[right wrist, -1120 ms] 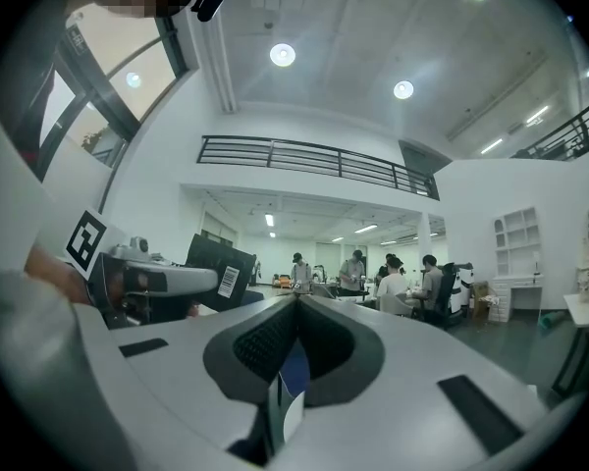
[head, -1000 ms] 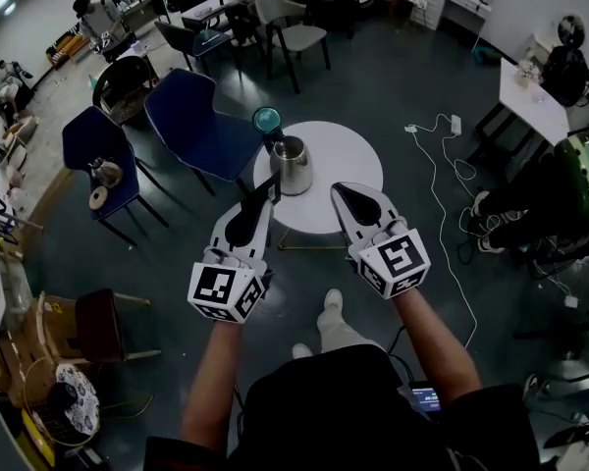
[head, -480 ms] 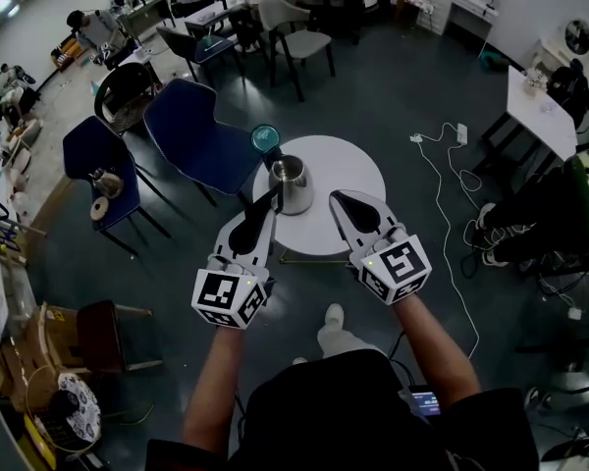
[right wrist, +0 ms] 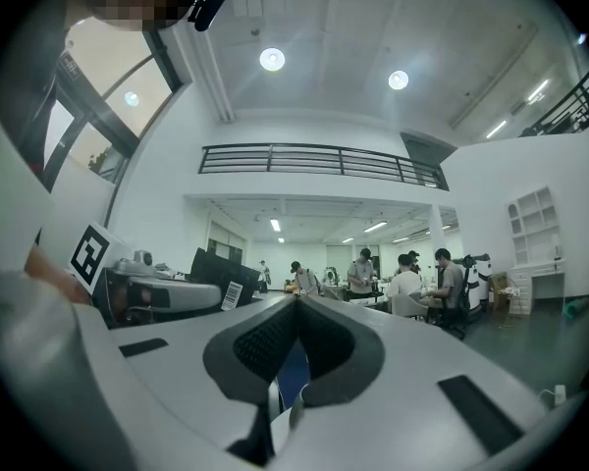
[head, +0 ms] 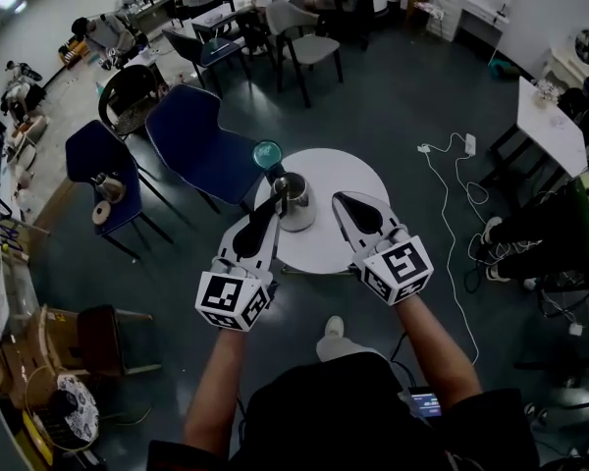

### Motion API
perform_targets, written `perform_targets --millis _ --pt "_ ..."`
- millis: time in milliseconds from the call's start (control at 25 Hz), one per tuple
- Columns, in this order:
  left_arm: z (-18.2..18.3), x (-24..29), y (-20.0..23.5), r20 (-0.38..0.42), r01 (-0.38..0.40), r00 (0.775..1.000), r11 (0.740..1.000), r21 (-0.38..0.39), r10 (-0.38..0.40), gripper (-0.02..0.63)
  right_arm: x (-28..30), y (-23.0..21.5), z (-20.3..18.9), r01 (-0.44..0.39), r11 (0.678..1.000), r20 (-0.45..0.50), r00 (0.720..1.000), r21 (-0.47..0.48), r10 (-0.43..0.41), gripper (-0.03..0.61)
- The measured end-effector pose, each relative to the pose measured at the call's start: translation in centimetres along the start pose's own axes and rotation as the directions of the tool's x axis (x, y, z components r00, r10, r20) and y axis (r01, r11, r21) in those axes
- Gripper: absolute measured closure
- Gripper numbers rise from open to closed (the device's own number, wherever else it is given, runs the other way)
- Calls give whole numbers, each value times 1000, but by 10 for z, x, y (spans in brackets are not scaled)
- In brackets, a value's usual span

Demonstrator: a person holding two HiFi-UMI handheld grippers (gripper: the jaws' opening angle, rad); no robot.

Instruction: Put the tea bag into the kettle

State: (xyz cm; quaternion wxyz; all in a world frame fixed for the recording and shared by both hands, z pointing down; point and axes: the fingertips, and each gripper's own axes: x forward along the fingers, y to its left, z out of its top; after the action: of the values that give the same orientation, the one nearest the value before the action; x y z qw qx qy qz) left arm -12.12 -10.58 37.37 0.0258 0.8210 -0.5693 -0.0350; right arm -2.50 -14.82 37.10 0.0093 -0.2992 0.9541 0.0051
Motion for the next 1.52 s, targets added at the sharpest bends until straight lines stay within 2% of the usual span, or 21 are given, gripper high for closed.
perform_targets --millis 320,520,880,1120,1520 --pt "-3 35 11 -9 -40 999 999 -9 40 578 19 -34 -3 -36 999 -9 999 9 36 560" --pt "-12 57 15 -20 -48 999 997 -53 47 578 29 -58 -10 -46 999 -21 999 11 47 560" --pt "-28 87 14 -38 -110 993 992 -65 107 578 34 -91 -24 -91 996 -41 995 24 92 560" --pt "-35 97 16 -60 -126 991 989 -76 122 578 37 -103 -28 -93 995 -44 995 45 95 560" --pt "-47 116 21 -95 -102 991 992 -70 96 578 42 -119 -30 -56 997 -42 997 50 58 560"
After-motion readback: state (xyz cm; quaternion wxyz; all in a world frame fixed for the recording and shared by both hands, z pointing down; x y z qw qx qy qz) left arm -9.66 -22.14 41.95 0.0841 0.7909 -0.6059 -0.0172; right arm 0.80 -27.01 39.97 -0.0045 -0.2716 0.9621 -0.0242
